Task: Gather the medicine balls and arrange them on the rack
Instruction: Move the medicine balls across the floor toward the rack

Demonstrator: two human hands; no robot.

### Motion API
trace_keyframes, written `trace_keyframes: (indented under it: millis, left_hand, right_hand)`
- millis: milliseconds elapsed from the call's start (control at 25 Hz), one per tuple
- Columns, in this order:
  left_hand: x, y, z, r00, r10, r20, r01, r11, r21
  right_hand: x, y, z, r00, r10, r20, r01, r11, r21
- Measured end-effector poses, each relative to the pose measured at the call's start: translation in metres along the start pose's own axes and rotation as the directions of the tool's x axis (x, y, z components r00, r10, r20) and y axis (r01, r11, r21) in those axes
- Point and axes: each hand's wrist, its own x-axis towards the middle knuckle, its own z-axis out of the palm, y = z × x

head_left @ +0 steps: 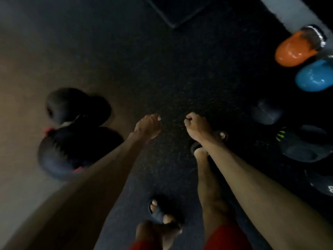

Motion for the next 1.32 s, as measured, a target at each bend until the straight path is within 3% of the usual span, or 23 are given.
trace_keyframes:
  millis: [200, 360, 560, 720, 1000, 1200, 1320]
  left_hand:
    - [-0.126, -0.15, -0.048, 0.987, -0.157, -0.047, 0.143, 0.964, -0.226]
    - [-0.186, -0.25, -0.059, 0.941, -0.337, -0.041, 0.312, 0.905, -0.29]
    - [-0.187, -0.345, -0.079, 0.891, -0.453, -0.011, 0.423, 0.841, -0.338]
    - [-0.173, -0.403, -0.096, 0.869, -0.485, 0.102, 0.491, 0.815, -0.307]
    - [-0.148, -0.492, -0.112, 0.902, -0.381, 0.202, 0.416, 0.891, -0.181]
    - [-0.091, -0.554, -0.127, 0.936, -0.211, 0.281, 0.229, 0.973, -0.031]
    - [-0.054, -0.589, -0.135, 0.925, -0.053, 0.377, 0.035, 0.998, 0.053]
  right_hand:
    - [-0.076, -0.12, 0.102, 0.989, -0.105, 0.103, 0.118, 0.984, -0.132]
    - [-0.099, -0.19, 0.175, 0.961, -0.18, 0.209, 0.21, 0.969, -0.132]
    - [-0.079, -0.251, 0.262, 0.924, -0.217, 0.314, 0.267, 0.956, -0.125]
    - [-0.062, -0.3, 0.32, 0.911, -0.173, 0.375, 0.234, 0.964, -0.125]
    - [-0.046, -0.355, 0.409, 0.91, -0.106, 0.402, 0.168, 0.978, -0.121]
    - [-0.05, -0.372, 0.479, 0.952, 0.061, 0.301, -0.023, 0.991, -0.128]
    - [-0.058, -0.381, 0.524, 0.943, 0.246, 0.224, -0.229, 0.968, -0.1]
